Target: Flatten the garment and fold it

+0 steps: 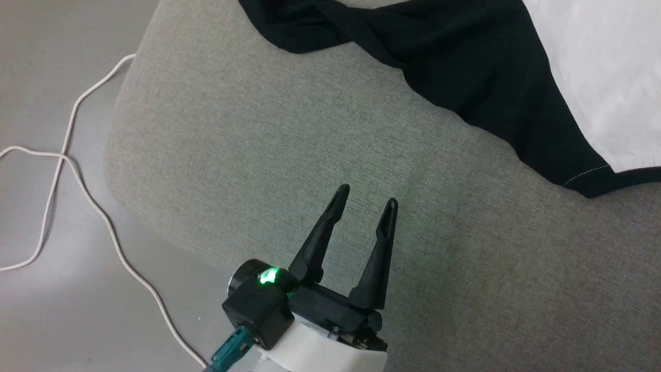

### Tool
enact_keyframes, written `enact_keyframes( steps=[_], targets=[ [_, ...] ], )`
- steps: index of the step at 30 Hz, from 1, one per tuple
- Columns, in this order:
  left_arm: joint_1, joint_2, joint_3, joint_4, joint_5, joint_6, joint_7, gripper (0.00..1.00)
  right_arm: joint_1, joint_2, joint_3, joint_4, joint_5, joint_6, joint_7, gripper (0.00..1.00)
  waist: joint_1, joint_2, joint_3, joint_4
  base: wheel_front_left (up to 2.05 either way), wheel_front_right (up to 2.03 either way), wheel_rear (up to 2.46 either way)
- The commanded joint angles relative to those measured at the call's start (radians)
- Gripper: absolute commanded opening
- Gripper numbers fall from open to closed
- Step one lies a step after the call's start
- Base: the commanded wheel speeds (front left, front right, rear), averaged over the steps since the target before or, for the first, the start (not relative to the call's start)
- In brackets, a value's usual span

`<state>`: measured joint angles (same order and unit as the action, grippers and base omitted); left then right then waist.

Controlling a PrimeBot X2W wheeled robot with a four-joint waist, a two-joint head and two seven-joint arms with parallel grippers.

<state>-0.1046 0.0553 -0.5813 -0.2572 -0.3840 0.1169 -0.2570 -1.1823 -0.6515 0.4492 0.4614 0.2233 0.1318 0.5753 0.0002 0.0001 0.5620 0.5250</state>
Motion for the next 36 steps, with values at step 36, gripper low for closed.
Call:
enact_keyframes(
  steps=[36],
  targets=[
    [0.010, -0.005, 0.062, 0.029, 0.046, -0.027, -0.005, 1.00, 0.546, -0.144, 0.189, -0.464, 0.323, -0.001, 0.184, 1.00, -0.0002, -0.0001, -0.118, -0.138, 0.00, 0.00, 0.00]
  ],
)
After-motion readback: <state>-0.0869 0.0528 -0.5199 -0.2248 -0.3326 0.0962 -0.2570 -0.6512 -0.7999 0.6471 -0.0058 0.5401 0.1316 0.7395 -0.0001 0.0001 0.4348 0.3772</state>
